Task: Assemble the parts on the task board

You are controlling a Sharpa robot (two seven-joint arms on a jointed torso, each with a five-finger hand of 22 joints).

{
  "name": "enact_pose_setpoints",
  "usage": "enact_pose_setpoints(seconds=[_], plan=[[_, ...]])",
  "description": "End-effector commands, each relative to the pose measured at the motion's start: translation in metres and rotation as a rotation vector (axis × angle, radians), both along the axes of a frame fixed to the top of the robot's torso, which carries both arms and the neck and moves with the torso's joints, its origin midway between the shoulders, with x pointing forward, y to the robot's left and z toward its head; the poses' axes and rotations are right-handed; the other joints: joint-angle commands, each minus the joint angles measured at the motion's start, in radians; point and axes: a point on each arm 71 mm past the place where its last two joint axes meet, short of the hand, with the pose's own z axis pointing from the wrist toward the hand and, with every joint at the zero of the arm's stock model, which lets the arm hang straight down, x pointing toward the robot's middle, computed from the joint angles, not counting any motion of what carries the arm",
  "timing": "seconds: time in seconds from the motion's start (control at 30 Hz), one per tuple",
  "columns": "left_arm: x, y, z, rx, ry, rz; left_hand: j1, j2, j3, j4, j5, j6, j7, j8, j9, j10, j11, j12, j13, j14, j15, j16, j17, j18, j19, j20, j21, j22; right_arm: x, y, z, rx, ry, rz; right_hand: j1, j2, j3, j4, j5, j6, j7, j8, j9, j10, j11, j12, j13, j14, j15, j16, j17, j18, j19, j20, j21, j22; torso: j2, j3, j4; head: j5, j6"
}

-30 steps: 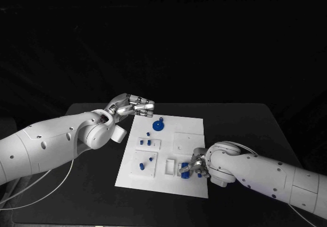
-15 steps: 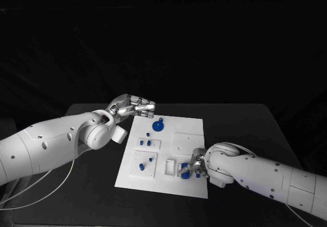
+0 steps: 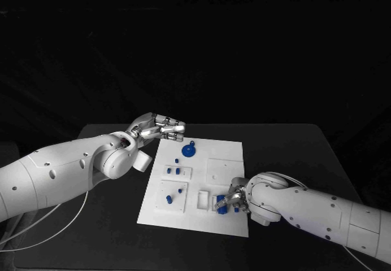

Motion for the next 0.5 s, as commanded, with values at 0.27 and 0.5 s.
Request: enact_pose_setpoints(seconds=[0.27, 0.5], plan=[[-0.001, -0.002, 0.000, -0.009, 0.008, -0.015, -0.002, 0.001, 0.005, 0.002, 0.008, -0.003, 0.006, 0.001, 0.001, -0.004, -0.002, 0.001, 0.001, -0.006, -0.001, -0.003, -0.001, 0.003, 0.004, 0.004, -0.005, -0.003, -0.009, -0.009, 0.007, 0.066, 0.006, -0.091, 0.020, 0.062, 0.131, -0.150, 0.021, 0.010, 0.003, 0.000, -0.533, 0.005, -0.003, 0.009, 0.002, 0.004, -0.005, 0.002, 0.003, -0.005, 0.037, -0.001, 0.017, 0.096, 0.000, -0.0005, -0.0006, -0.002, 0.005], [-0.001, -0.001, 0.000, -0.007, 0.010, -0.015, -0.002, 0.001, 0.005, 0.002, 0.009, -0.003, 0.006, 0.001, 0.001, -0.004, -0.002, 0.001, 0.001, -0.006, -0.001, -0.003, -0.001, 0.003, 0.004, 0.004, -0.005, -0.003, -0.009, -0.010, 0.019, 0.112, -0.002, -0.120, 0.015, 0.063, 0.117, -0.139, 0.010, 0.013, 0.001, 0.000, -0.533, 0.007, -0.004, 0.011, 0.002, 0.004, -0.005, 0.002, 0.003, -0.005, 0.037, -0.002, 0.022, 0.097, 0.000, -0.0006, -0.0008, -0.003, 0.006]])
